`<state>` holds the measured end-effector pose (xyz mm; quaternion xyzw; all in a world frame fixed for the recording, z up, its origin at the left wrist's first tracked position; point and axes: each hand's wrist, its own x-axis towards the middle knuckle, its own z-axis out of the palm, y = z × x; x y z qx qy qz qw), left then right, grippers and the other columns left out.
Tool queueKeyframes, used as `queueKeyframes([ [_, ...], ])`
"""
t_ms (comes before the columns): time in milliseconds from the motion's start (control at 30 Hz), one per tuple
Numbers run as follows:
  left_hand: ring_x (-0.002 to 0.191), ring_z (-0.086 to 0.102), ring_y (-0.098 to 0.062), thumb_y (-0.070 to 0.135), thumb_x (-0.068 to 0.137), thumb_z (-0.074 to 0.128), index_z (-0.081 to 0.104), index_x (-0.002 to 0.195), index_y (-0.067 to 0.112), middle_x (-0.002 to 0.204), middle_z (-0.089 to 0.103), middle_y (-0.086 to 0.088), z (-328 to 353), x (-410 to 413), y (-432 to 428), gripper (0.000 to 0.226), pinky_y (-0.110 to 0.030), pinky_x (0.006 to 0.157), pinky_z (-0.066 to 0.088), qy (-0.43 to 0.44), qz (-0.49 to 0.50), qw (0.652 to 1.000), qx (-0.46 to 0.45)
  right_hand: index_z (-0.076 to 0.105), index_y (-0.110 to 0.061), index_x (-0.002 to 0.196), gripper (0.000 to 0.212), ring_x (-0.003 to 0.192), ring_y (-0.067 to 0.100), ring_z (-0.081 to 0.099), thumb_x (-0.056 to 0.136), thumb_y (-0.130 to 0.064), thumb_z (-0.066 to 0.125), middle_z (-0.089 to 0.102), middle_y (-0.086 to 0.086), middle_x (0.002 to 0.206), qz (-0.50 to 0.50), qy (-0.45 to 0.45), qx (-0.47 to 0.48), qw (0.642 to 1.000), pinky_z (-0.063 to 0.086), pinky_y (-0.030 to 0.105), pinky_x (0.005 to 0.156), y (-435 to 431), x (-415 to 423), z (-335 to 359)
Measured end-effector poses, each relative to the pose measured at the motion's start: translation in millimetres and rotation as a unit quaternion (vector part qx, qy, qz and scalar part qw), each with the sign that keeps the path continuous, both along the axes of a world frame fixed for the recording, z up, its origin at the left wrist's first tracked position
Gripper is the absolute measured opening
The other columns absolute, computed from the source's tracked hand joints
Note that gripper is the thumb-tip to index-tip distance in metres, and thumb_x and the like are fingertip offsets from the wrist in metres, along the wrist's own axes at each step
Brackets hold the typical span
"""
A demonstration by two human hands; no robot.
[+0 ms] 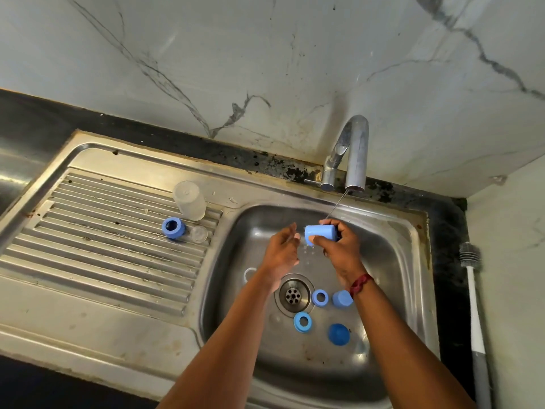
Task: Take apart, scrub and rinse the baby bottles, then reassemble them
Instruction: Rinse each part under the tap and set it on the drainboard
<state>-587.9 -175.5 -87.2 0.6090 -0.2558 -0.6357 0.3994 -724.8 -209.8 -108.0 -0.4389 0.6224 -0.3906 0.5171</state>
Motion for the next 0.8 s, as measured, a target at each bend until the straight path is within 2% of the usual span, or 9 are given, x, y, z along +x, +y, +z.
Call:
queueKeyframes([
  [100,0.096,0.058,-0.011,0.028,0.106,0.045,0.044,0.147,0.021,0.118,0.061,-0.002,0,-4,-6,0.042,-0.035,0.082,0.052,0.022,0.001,0.999,0.027,0.062,-0.017,0.101,0.019,0.070,0.014,0.056,0.087,-0.007,0.069,0.065,0.006,0.095,0.023,-0.063,0.039,0.997,0.047,0.023,0.057,-4,-1,8],
  [167,0.100,0.060,-0.014,0.030,0.106,0.046,0.047,0.145,0.021,0.124,0.062,-0.005,-1,-5,-8,0.040,-0.040,0.087,0.053,0.028,-0.006,0.999,0.031,0.062,-0.016,0.099,0.010,0.067,0.015,0.055,0.091,-0.012,0.066,0.065,0.005,0.090,0.043,-0.044,0.040,0.997,0.046,0.024,0.055,-6,-1,9],
  [233,0.095,0.062,-0.015,0.029,0.105,0.047,0.049,0.143,0.021,0.116,0.066,-0.006,-2,-6,-9,0.038,-0.041,0.088,0.054,0.044,-0.013,0.999,0.026,0.063,-0.018,0.092,0.002,0.065,0.013,0.052,0.094,-0.017,0.063,0.063,0.001,0.084,0.056,0.003,0.021,0.998,0.042,0.024,0.052,-9,3,8],
  [333,0.091,0.064,-0.017,0.031,0.104,0.049,0.050,0.141,0.023,0.106,0.069,-0.005,-3,-6,-8,0.037,-0.041,0.084,0.055,0.066,0.007,0.997,0.028,0.063,-0.021,0.076,0.027,0.066,0.012,0.055,0.099,-0.034,0.056,0.061,-0.004,0.073,0.058,0.106,-0.002,0.993,0.042,0.025,0.058,-12,11,8],
  [467,0.096,0.064,-0.022,0.038,0.102,0.052,0.054,0.134,0.027,0.111,0.068,-0.007,-4,-3,-1,0.033,-0.040,0.085,0.056,0.076,0.029,0.996,0.028,0.055,-0.017,0.064,0.047,0.057,0.013,0.052,0.101,-0.045,0.047,0.054,-0.003,0.059,0.072,0.322,-0.002,0.944,0.032,0.023,0.049,-17,18,18],
  [567,0.098,0.066,-0.019,0.026,0.097,0.063,0.061,0.125,0.025,0.117,0.068,-0.009,-4,0,2,0.028,-0.042,0.087,0.056,0.067,0.010,0.998,0.017,0.061,-0.012,0.077,0.038,0.061,0.009,0.054,0.093,-0.047,0.063,0.060,0.000,0.069,0.074,0.266,0.010,0.961,0.040,0.021,0.052,-20,18,17],
  [667,0.091,0.067,-0.015,0.005,0.093,0.066,0.060,0.123,0.020,0.116,0.067,-0.009,-6,1,-1,0.035,-0.036,0.079,0.056,0.080,0.050,0.996,0.007,0.062,-0.021,0.092,0.017,0.076,0.017,0.064,0.084,-0.024,0.077,0.065,0.003,0.093,0.097,0.119,0.030,0.988,0.056,0.030,0.060,-17,14,16],
  [733,0.088,0.065,-0.013,-0.003,0.093,0.060,0.062,0.121,0.018,0.113,0.067,-0.007,-3,1,-5,0.035,-0.034,0.075,0.054,0.082,0.074,0.994,0.001,0.063,-0.023,0.099,0.029,0.086,0.020,0.063,0.082,-0.003,0.075,0.062,-0.001,0.101,0.115,0.072,0.033,0.990,0.060,0.038,0.068,-14,7,16],
  [800,0.089,0.061,-0.014,-0.004,0.093,0.054,0.065,0.118,0.020,0.106,0.064,-0.002,-1,0,-7,0.037,-0.036,0.075,0.051,0.057,0.090,0.994,-0.001,0.065,-0.021,0.101,0.038,0.094,0.020,0.060,0.077,0.008,0.072,0.061,-0.005,0.105,0.109,0.093,0.000,0.990,0.059,0.039,0.074,-13,-1,16],
])
